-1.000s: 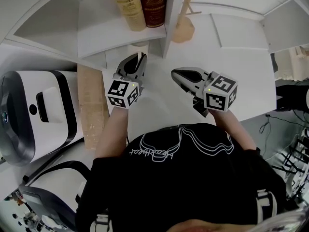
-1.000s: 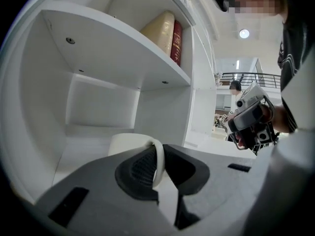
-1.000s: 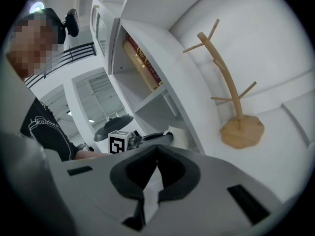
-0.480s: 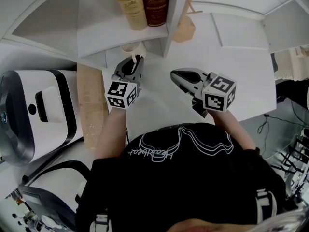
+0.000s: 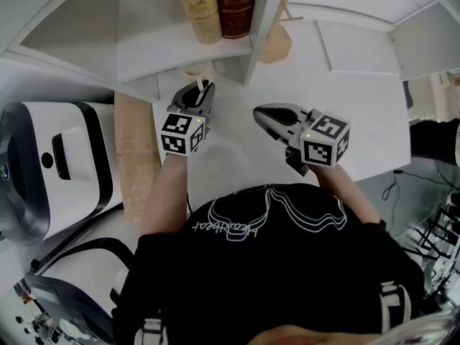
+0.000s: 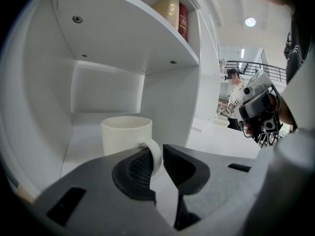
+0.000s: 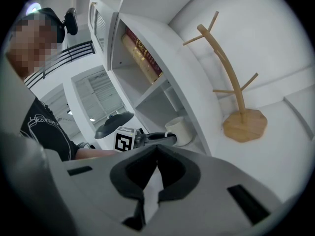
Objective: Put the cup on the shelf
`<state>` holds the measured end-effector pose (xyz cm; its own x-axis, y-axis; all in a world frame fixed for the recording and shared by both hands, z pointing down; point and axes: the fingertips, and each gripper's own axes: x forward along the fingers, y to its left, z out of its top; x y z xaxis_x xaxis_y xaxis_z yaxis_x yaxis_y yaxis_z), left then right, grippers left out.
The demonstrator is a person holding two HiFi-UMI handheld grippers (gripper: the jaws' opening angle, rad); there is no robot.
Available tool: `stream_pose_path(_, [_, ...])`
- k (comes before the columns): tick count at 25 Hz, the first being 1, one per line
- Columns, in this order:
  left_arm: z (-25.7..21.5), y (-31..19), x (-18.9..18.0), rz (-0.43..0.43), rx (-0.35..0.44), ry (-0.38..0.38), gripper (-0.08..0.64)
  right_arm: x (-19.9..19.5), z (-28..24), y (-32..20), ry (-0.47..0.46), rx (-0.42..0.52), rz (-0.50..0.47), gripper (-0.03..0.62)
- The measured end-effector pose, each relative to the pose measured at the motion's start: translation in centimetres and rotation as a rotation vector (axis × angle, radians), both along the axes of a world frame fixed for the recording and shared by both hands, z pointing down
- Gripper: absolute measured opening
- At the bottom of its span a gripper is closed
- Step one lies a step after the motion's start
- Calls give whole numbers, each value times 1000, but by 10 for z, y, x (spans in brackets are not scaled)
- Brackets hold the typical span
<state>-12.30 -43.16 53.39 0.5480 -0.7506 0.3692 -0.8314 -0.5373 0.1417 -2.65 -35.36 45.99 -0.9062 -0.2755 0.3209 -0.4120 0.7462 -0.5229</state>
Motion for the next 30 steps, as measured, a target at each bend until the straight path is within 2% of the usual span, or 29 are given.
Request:
stream_pose_path(3, [1, 4, 0, 9, -2, 27, 38, 1, -1, 1, -1, 2, -1, 6])
stream_pose_path(6, [2, 9, 3, 54, 10, 34, 60, 2, 0, 3, 2, -1, -1, 6])
stream_pose_path(10, [8, 15, 5, 130, 38, -20, 61, 3, 5, 4, 11, -8, -3, 6])
stream_pose_path(14, [12, 21, 8, 195, 74, -72, 94, -1, 9, 6, 20, -16, -13, 6])
stream_pose_path(19, [16, 25, 6, 229, 98, -111, 120, -5, 14, 7, 34, -25, -27, 6])
stream_pose_path(27, [17, 32, -11, 178, 106, -101, 127, -10, 17, 8, 55, -30, -43, 6])
stream_pose_path(30, [11, 39, -19, 132, 98, -104, 127, -11, 12, 7, 52, -12, -42, 6])
